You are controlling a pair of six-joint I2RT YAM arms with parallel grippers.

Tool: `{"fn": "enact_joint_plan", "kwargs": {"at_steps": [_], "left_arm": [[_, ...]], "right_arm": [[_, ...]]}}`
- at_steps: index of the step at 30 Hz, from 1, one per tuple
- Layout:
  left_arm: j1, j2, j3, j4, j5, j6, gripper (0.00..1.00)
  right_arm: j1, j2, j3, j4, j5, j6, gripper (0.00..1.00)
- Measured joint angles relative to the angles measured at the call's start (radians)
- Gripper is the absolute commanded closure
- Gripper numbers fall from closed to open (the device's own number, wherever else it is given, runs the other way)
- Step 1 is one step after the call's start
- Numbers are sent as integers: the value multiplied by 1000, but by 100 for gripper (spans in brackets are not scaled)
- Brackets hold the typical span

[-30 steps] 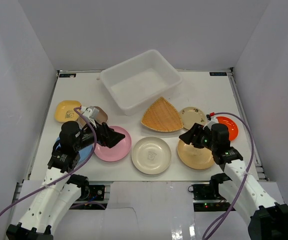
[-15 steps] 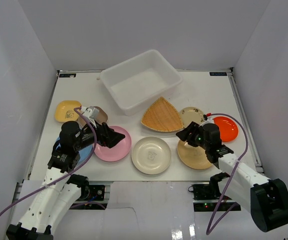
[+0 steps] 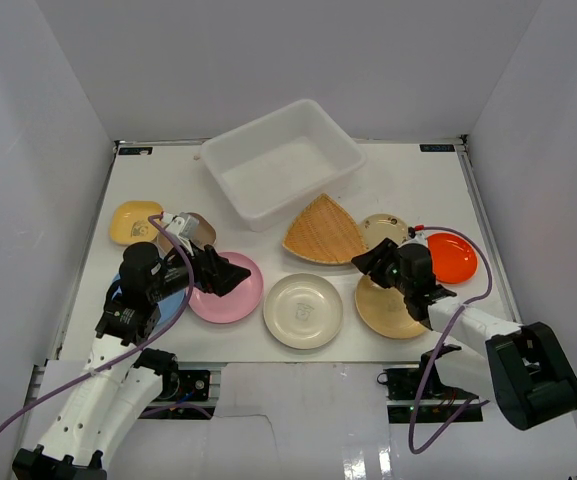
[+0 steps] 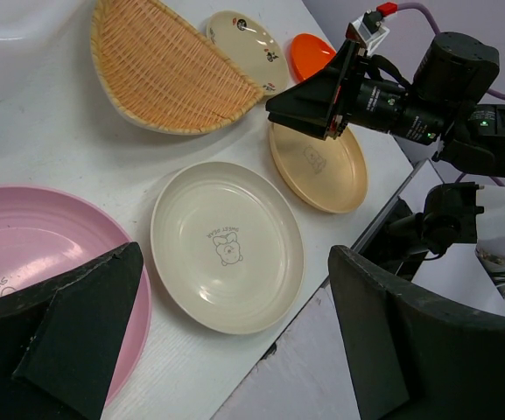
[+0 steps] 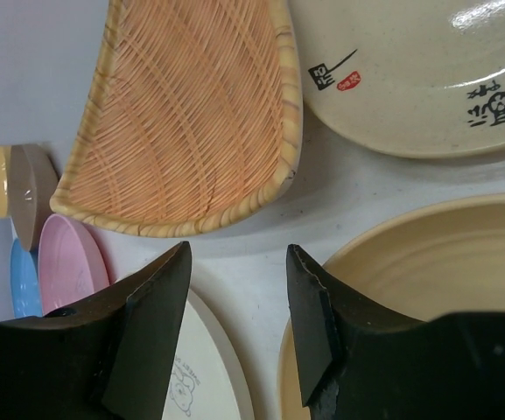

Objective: Place the plates into the plastic bin on the countertop

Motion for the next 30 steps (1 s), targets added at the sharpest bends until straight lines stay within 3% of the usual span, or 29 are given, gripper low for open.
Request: {"fn": "enact_joint_plan", "kwargs": {"at_steps": [15, 23, 25, 30], "left_arm": [[0, 8, 0, 0, 1, 0, 2], [0, 13, 0, 0, 0, 0, 2], [0, 15, 0, 0, 1, 0, 2], [0, 24, 0, 0, 1, 0, 2]], "right_arm": [[19, 239, 24, 201, 51, 108, 54], [35, 291, 32, 243, 102, 167, 76], [35, 290, 32, 254, 113, 196, 88], [50, 218, 25, 264, 137, 212, 92]]}}
